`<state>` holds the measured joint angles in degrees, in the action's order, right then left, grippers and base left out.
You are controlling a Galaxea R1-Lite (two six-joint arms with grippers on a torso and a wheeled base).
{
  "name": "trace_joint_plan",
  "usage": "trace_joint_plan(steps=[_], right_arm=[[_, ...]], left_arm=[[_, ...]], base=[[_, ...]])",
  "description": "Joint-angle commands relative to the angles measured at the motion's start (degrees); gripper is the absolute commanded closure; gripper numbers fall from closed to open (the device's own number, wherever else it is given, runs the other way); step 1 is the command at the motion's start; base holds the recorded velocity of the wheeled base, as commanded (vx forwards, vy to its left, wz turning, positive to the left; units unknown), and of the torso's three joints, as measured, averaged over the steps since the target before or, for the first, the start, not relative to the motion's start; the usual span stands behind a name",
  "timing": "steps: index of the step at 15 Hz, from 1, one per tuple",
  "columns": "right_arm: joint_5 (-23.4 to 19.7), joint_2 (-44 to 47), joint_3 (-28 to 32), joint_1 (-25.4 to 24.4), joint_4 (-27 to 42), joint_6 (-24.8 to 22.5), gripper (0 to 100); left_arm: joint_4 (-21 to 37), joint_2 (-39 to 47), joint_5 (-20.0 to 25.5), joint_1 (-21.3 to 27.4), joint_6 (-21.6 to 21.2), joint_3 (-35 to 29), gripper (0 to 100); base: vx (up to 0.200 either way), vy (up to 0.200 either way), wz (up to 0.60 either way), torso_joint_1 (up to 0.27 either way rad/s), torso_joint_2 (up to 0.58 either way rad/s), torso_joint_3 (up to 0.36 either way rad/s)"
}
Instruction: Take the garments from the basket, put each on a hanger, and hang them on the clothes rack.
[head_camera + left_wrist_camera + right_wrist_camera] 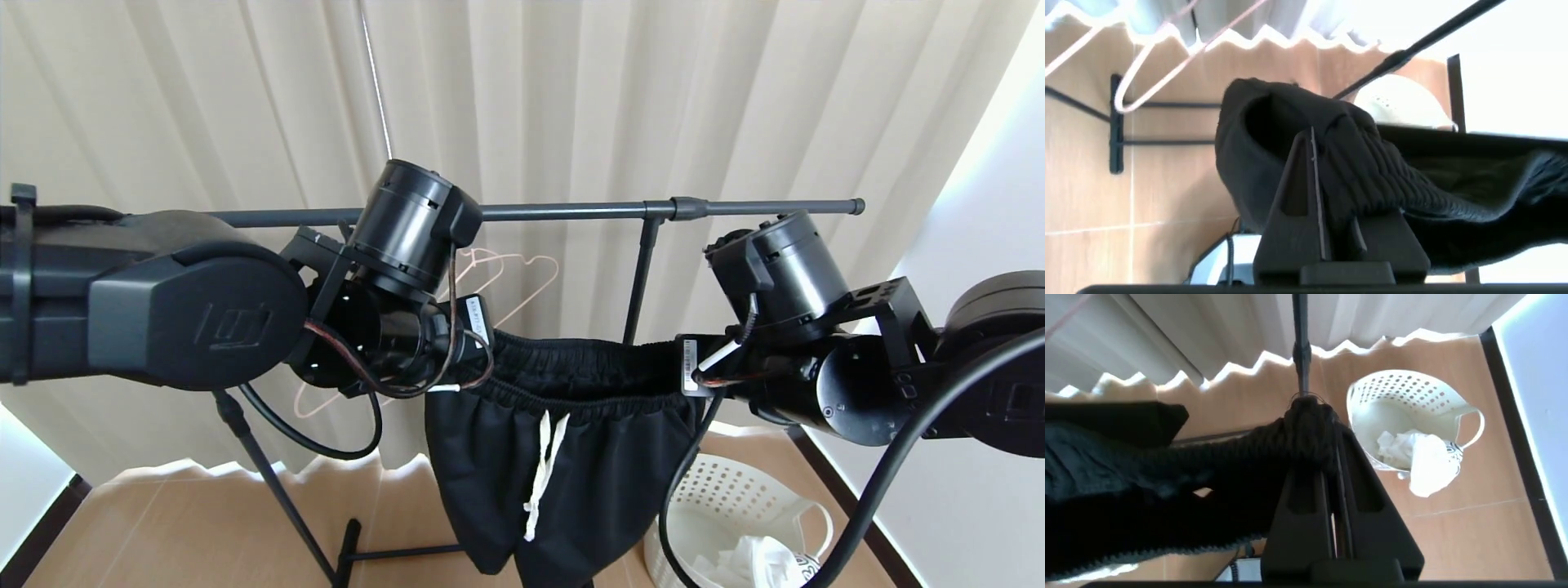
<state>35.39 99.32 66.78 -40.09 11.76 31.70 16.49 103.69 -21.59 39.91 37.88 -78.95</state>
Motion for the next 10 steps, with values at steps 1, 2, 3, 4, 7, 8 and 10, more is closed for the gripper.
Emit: trace_joint_plan(steps=[1,2,3,4,7,8,10], right_arm=[[0.03,-0.35,-1.57,-0.16,0.01,-0.93,100],[-0.15,-0.62,-2.44,-0.16,0.01,-1.90,100],[-0.15,-0.70,-2.97,-0.16,-0.07,-2.16,100],[-0.15,-0.70,-3.32,-0.16,-0.07,-2.43,100],[-0.58,-1.49,-7.72,-0.33,-0.51,-6.38,0],[-0.67,-2.29,-9.74,-1.30,-1.04,-9.11,0],[-0.67,-2.99,-12.90,-2.80,-2.71,-11.57,0]], left_arm=[[-0.06,0.19,-0.03,0.08,-0.17,-1.47,100],[-0.06,0.11,0.06,0.17,-0.43,-1.83,100],[-0.06,0.28,0.14,0.25,-0.35,-1.56,100],[-0.15,0.63,0.14,0.34,-0.26,-1.39,100],[-0.06,0.98,0.23,1.57,-0.70,-4.99,100],[-0.06,1.07,0.23,2.19,-1.14,-5.60,100],[-0.23,1.60,0.23,3.07,-1.75,-6.22,100]], base=[[0.000,0.000,0.00,0.000,0.00,0.000],[0.000,0.000,0.00,0.000,0.00,0.000],[0.000,0.000,0.00,0.000,0.00,0.000],[0.000,0.000,0.00,0.000,0.00,0.000],[0.000,0.000,0.00,0.000,0.00,0.000],[0.000,0.000,0.00,0.000,0.00,0.000],[0.000,0.000,0.00,0.000,0.00,0.000]])
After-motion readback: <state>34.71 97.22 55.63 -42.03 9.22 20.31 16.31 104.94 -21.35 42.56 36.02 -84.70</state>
